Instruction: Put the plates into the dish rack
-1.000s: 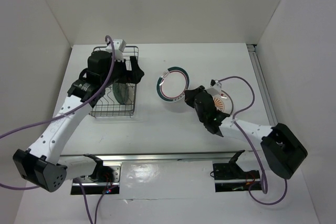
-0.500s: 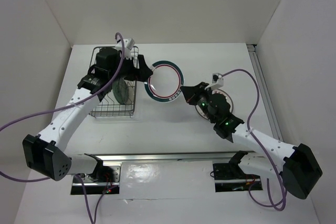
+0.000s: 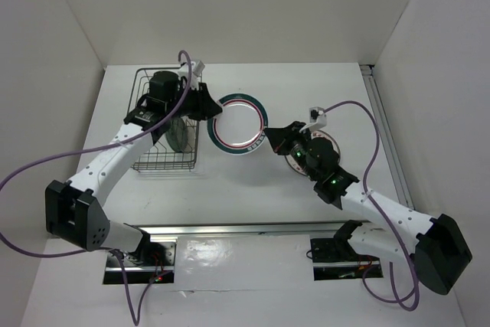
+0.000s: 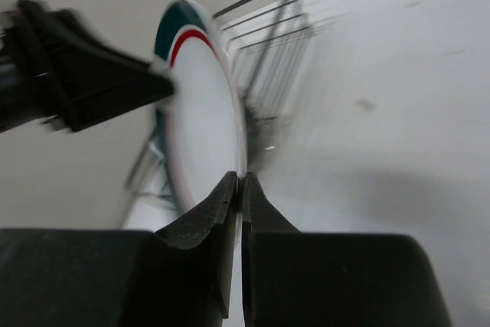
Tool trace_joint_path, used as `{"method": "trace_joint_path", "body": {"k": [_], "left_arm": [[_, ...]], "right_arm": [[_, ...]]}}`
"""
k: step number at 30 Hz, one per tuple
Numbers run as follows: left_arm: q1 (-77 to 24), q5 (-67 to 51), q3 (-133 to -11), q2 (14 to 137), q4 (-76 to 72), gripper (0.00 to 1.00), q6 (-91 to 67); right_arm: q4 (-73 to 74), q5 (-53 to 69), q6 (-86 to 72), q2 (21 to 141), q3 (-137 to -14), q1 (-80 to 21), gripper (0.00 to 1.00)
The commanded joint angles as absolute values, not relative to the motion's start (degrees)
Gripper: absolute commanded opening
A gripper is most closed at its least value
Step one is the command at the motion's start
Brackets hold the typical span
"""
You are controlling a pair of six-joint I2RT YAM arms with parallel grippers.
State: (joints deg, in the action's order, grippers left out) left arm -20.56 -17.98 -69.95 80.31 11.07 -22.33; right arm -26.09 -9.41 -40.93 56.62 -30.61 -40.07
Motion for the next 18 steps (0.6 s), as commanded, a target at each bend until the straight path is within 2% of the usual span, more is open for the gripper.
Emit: {"method": "trace_joint_path", "body": {"k": [1,4,12,13,14,15,16,17,18], "left_arm": [[-20.48,-22.66,-69.87,79.89,5.98,0.28,-22.06],[-20.48,-24.86,-69.35,79.28,5.98,0.0,-22.06],[-20.48,-28.56,-66.8,75.95,2.29,0.0,-22.59],[-20.48,-28.56,-66.8,75.94,2.29,0.0,-23.11],[-20.48,-26.48,-66.8,75.42,2.81,0.0,-23.12],[-20.48,-24.98,-67.49,74.8,3.51,0.0,-23.12],[-20.48,-23.13,-68.54,74.79,5.69,0.0,-23.12],[-20.48,-20.85,-69.34,73.84,7.37,0.0,-21.98],[-20.48,-15.7,-69.95,72.61,8.69,0.0,-21.28]], "right_arm": [[-31.82,-8.53,-40.52,54.84,-30.85,-39.73,0.0],[-31.82,-8.53,-40.52,54.32,-30.85,-39.73,0.0],[-31.82,-8.71,-39.29,53.61,-30.23,-39.73,0.0],[-31.82,-8.7,-39.29,53.61,-30.23,-39.73,0.04],[-31.82,-8.7,-39.29,53.09,-30.23,-39.73,0.45],[-31.21,-9.22,-39.29,53.09,-30.23,-39.73,0.76],[-29.98,-10.53,-39.29,53.09,-30.23,-39.73,0.95],[-29.01,-11.33,-39.29,53.09,-30.76,-39.73,1.0],[-28.13,-11.34,-39.29,53.09,-31.46,-39.73,1.0]]}}
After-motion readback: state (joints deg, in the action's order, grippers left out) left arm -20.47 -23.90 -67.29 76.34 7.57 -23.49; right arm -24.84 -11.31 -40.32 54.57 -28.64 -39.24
